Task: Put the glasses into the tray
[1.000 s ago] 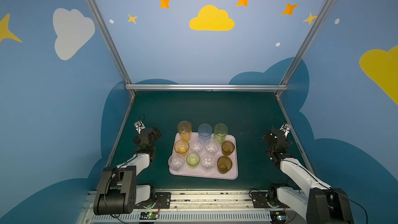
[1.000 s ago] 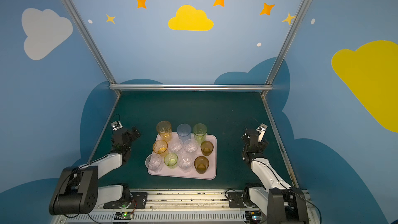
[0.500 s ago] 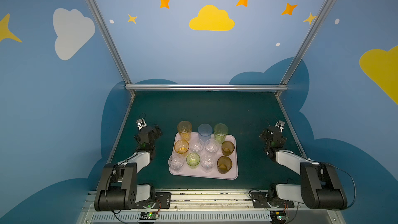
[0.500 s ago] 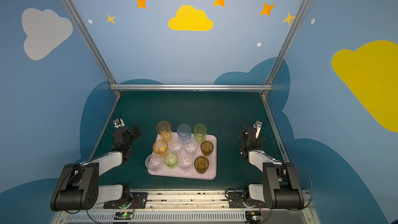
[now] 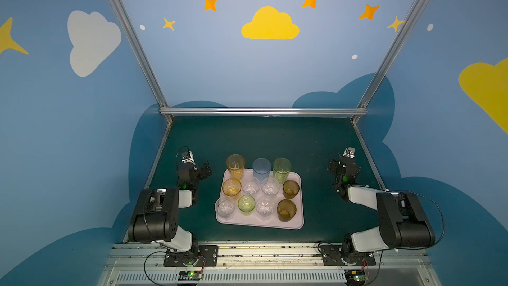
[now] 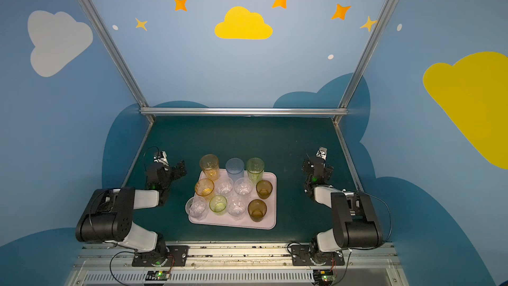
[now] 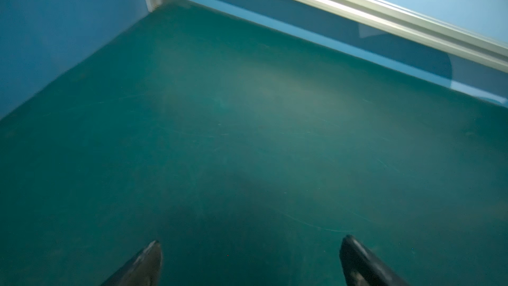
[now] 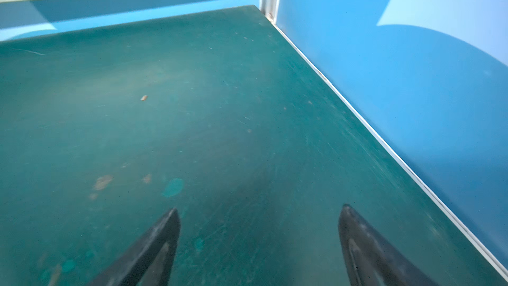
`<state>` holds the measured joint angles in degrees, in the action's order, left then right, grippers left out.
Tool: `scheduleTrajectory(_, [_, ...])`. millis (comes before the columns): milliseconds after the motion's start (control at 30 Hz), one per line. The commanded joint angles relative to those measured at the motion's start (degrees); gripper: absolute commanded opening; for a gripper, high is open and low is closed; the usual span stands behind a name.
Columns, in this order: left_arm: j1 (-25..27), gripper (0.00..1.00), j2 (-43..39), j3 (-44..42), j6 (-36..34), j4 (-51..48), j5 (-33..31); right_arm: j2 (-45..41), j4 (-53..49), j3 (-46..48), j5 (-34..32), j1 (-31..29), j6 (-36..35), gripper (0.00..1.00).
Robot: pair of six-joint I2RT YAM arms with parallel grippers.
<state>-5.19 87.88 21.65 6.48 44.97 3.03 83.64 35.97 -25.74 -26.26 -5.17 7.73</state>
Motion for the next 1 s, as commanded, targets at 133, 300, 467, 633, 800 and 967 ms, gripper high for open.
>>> scheduleTrajectory(133, [-0.26, 1.0, -0.13, 1.99, -2.17, -0.76, 4.36, 0.07, 12.39, 5.02, 9.57, -1.32, -6.34, 0.89])
scheduleTrajectory(300, [0.42, 1.0, -0.25, 2.03, -2.44, -0.98, 3.21, 3.71, 17.14, 6.18, 11.47, -0.95, -6.69, 0.89])
scheduleTrajectory(467, [1.73, 1.0, -0.33, 2.23, -3.09, -1.46, 0.68, 3.14, 11.17, 3.58, 13.19, 0.39, -5.41, 0.89])
scheduleTrajectory(633, [2.2, 1.0, -0.51, 2.47, -3.23, -2.26, -0.38, 3.47, 12.74, 3.88, 13.95, 0.92, -5.2, 0.89])
scheduleTrajectory(800, [2.81, 1.0, -0.51, 2.55, -3.61, -2.43, -1.58, 3.73, 13.81, 4.29, 14.53, 1.37, -4.91, 0.89])
scheduleTrajectory(967, [2.82, 1.0, -0.38, 2.72, -3.59, -2.6, -1.53, 3.48, 13.07, 4.14, 14.77, 1.41, -4.95, 0.89])
